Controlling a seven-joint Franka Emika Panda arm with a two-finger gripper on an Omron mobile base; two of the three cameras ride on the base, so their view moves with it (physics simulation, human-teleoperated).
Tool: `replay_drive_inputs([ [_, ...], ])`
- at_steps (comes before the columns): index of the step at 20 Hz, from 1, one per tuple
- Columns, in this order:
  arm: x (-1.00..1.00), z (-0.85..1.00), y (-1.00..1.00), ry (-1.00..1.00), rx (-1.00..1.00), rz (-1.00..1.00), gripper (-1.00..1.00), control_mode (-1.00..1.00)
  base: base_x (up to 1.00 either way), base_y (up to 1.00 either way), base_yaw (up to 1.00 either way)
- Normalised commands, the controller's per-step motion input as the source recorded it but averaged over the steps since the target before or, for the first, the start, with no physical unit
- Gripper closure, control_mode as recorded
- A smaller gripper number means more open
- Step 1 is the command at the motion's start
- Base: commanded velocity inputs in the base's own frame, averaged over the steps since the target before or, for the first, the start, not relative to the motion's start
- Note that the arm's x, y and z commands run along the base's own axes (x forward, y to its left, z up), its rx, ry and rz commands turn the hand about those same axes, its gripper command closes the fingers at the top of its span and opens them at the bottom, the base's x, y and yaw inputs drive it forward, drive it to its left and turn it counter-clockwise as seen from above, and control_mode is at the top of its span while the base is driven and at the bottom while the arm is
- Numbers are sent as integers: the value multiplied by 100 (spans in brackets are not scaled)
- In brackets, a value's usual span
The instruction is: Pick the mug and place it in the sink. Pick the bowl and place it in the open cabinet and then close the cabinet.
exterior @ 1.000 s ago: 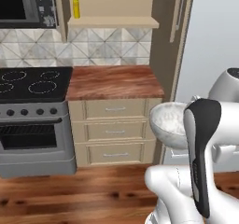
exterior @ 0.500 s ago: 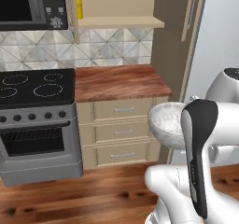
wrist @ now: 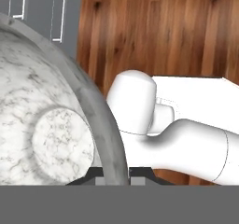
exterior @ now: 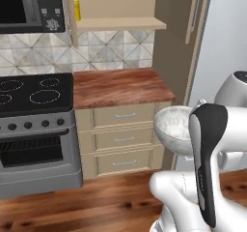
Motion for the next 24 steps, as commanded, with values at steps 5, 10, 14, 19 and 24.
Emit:
replay_drive_inputs([
  [5,0,0,0,0,0,0,100,100,55,8,-15],
  [10,0,0,0,0,0,0,100,100,60,18,-14],
  [14,0,0,0,0,0,0,100,100,69,30,-12],
  [19,0,0,0,0,0,0,100,100,70,28,-5],
  [24,0,0,0,0,0,0,100,100,52,13,5],
])
